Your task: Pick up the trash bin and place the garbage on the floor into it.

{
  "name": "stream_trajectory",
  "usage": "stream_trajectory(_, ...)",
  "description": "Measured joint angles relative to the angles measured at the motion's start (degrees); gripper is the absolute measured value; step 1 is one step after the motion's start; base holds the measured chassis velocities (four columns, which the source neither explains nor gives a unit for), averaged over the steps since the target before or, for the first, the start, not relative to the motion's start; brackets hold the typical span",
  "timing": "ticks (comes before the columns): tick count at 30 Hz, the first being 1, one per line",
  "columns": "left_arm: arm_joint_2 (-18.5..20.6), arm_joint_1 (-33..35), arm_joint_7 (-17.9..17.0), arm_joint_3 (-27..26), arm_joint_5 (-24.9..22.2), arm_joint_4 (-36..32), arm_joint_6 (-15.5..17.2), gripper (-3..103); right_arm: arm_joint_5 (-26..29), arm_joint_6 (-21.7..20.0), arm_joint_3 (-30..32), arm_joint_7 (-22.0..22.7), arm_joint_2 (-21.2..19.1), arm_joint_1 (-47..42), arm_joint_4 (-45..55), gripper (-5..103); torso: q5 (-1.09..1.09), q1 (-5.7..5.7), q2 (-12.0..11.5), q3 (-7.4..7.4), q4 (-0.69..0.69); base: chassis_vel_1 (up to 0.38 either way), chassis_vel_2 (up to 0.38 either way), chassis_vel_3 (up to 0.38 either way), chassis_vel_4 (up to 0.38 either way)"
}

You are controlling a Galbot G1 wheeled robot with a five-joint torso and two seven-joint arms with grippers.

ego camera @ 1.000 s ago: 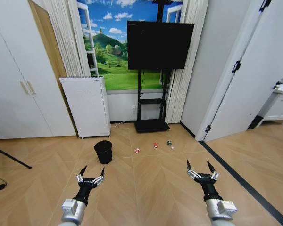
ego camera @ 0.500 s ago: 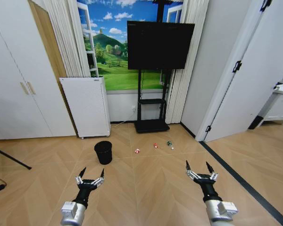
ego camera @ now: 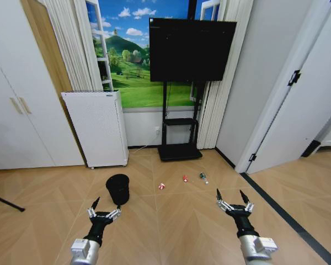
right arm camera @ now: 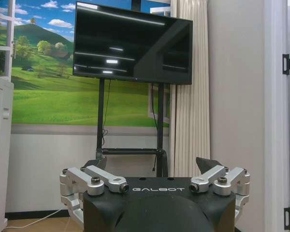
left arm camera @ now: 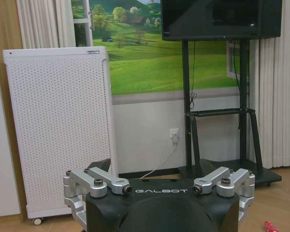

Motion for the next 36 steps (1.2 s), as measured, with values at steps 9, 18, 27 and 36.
stream_trajectory(9,0.3,-0.3,0.0,-0.2,-0.3,0.4,0.0,100,-0.2,0.1,-0.2,0.0,0.1,0.4,-0.4,100,-0.07,0.01,0.0,0.0,-0.01,-0.358,0.363,0.373,-0.362)
stream_trajectory(18,0.5,-0.3,0.0,0.0,-0.3,1.0,0.0,100,-0.5,0.9,-0.1,0.3,0.0,0.5,-1.1,100,-0.08,0.01,0.0,0.0,-0.01,-0.348,0.353,0.36,-0.347)
stream_trajectory(27,0.3,0.1,-0.1,0.3,-0.1,1.3,0.0,100,-0.5,1.0,-0.2,1.3,-0.3,0.8,-1.7,100,0.0,0.03,0.0,0.02,0.0,-0.333,0.329,0.345,-0.337)
stream_trajectory(36,0.6,0.1,-0.1,-0.2,-0.1,1.5,-1.5,100,-0.7,2.0,-0.4,1.1,-0.5,1.1,-2.3,100,-0.02,0.02,0.0,0.01,-0.01,-0.128,0.125,0.091,-0.114)
